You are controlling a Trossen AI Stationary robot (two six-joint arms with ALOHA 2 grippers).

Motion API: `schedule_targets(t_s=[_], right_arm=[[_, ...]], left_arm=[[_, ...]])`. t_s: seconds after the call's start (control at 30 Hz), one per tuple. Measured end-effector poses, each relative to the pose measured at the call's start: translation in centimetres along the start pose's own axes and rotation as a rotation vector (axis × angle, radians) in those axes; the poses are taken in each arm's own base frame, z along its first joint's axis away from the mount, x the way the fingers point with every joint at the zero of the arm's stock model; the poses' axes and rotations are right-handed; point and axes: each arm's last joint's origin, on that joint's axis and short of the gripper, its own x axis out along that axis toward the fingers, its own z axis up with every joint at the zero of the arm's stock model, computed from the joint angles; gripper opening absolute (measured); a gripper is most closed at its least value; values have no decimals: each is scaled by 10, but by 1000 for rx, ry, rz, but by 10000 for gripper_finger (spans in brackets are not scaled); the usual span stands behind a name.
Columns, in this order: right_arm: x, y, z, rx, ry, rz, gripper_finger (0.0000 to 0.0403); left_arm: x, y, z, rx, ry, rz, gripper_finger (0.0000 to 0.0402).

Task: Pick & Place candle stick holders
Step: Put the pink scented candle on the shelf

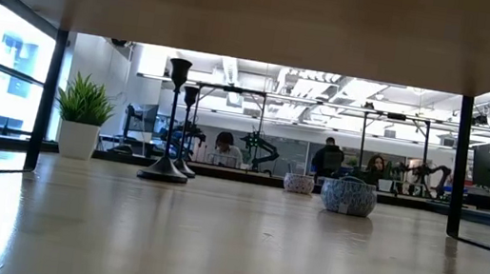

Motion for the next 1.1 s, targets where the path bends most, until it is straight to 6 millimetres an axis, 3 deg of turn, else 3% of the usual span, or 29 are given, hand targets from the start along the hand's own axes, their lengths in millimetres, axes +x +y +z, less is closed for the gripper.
schedule_targets(t_s=[0.4,0.67,0.9,1.1], right_arm=[[27,53,-24,189,21,-70,285],[72,82,-28,380,62,-160,285],[114,101,-39,548,207,-257,285],[133,110,-45,658,286,-304,285]], left_arm=[[0,0,0,74,-6,-16,269],[0,-1,-7,75,67,-30,269],[-2,-1,-12,80,113,-38,269],[-7,-2,-18,85,154,-127,269]])
